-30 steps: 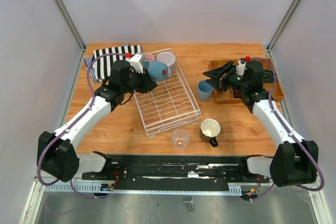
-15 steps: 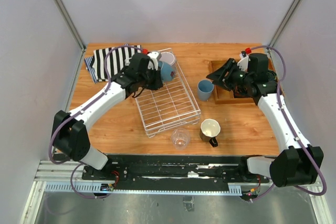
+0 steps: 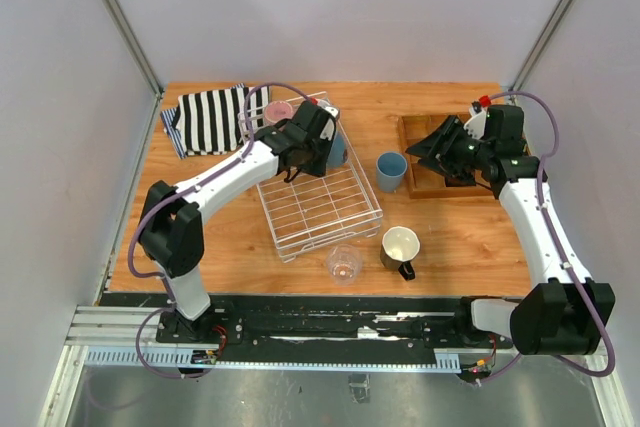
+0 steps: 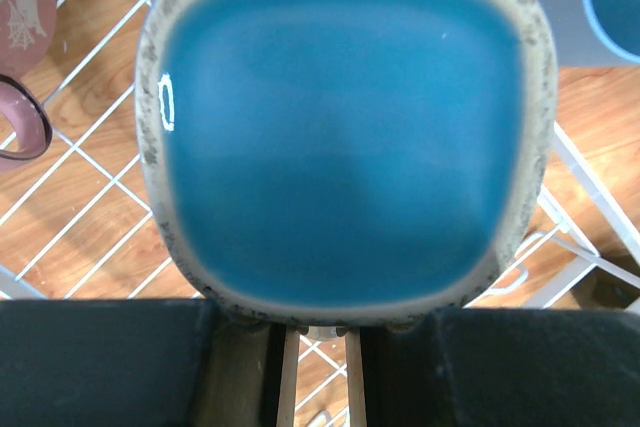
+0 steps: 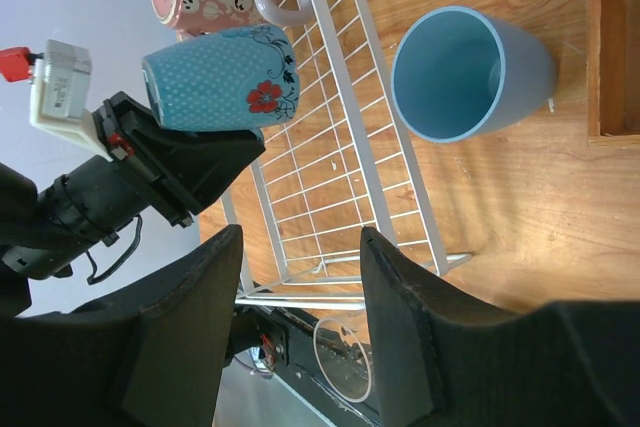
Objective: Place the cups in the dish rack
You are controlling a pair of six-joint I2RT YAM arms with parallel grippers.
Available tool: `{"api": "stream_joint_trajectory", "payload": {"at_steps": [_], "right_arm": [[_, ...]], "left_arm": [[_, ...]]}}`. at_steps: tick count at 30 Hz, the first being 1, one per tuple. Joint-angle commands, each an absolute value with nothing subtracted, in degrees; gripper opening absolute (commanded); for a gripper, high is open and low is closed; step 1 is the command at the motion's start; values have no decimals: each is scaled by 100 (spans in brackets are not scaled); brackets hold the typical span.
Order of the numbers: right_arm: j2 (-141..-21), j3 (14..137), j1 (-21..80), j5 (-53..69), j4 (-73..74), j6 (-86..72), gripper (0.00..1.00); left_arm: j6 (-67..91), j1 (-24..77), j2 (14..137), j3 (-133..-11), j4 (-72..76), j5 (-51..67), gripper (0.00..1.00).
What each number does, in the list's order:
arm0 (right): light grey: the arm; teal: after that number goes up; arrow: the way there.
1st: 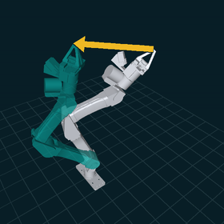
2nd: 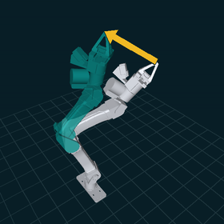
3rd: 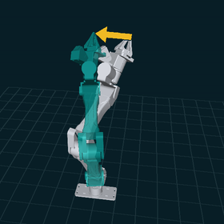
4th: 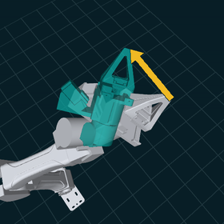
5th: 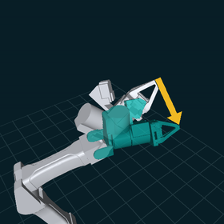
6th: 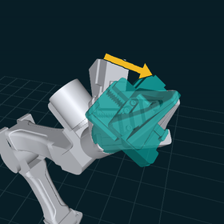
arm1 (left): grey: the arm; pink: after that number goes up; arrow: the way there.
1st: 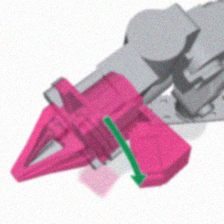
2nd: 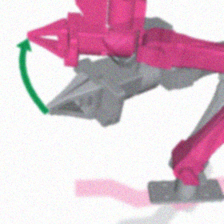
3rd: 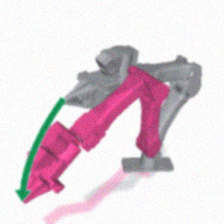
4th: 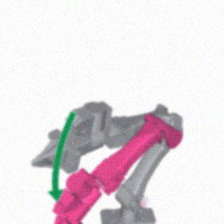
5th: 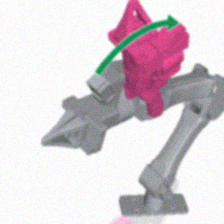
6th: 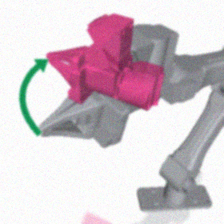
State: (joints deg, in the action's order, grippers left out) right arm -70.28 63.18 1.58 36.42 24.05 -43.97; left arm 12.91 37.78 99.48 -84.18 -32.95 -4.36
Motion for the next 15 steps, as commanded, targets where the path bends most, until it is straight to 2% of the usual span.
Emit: {"api": "stream_joint_trajectory", "payload": {"at_steps": [1, 15], "right_arm": [[-6876, 6318, -85, 3867, 2461, -4230, 52], [-7003, 6258, -297, 4087, 2455, -4194, 52]], "left_arm": [[1146, 3862, 10110, -8899, -3660, -808, 1], [851, 3957, 10716, -9162, -3761, -759, 0]]}}
